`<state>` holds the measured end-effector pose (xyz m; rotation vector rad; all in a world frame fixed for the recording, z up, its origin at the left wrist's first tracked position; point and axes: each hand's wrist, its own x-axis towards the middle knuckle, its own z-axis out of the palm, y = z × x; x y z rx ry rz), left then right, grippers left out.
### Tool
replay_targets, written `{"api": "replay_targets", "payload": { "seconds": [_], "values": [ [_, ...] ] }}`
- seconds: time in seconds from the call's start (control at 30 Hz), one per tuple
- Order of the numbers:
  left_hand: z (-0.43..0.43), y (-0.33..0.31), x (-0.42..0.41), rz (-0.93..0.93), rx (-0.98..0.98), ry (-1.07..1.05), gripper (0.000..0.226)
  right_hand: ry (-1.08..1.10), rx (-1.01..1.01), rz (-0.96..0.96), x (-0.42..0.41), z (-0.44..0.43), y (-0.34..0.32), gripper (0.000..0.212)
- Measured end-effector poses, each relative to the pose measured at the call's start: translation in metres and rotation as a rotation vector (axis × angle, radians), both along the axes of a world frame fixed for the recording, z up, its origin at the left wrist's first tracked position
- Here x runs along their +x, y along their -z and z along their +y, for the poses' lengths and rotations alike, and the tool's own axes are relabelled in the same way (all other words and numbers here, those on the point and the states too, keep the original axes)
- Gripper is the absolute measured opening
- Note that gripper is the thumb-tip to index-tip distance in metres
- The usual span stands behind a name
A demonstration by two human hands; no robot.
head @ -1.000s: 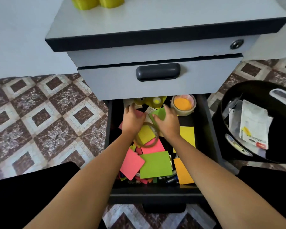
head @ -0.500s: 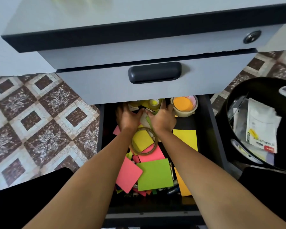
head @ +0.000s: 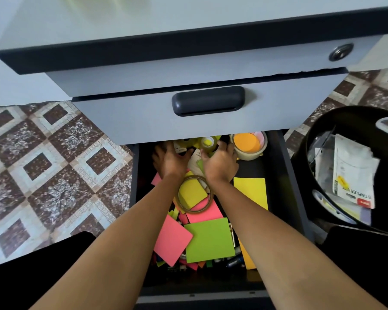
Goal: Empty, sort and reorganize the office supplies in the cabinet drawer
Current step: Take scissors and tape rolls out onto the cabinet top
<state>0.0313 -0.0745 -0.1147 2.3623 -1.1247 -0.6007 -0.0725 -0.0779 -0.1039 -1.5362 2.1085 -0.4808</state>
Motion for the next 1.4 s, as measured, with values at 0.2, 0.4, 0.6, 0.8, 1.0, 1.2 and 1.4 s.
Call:
{"api": "replay_targets", "payload": {
  "seconds": [0.2,0.4,0.6,0.8,1.0,1.2,1.4],
  "values": [
    [-0.01,-0.003,0.0,-0.007,0.084,0.007,0.067,-0.033,0.019,0.027,0.0,-0.001,0.0,0.058],
    [0.009,-0.006,0.001,0.099,-0.051,0.012,0.066,0.018,-0.06,-0.082,-0.002,0.002,-0.001,0.058],
    [0.042,-0.016,0.0,0.154,-0.21,0.063,0.066,0.036,-0.138,-0.278,-0.011,0.016,-0.008,0.058],
    [0.084,-0.042,-0.007,0.137,-0.31,0.174,0.058,-0.04,-0.186,-0.367,-0.025,0.058,-0.032,0.057],
    [0.116,-0.074,-0.003,0.156,-0.362,0.198,0.062,-0.065,-0.294,-0.456,-0.032,0.098,-0.065,0.06],
    [0.139,-0.115,0.004,0.143,-0.489,0.196,0.059,-0.111,-0.44,-0.491,-0.031,0.115,-0.109,0.059],
    [0.141,-0.169,0.014,0.094,-0.653,0.189,0.057,-0.155,-0.562,-0.564,-0.029,0.11,-0.166,0.056]
  ]
}}
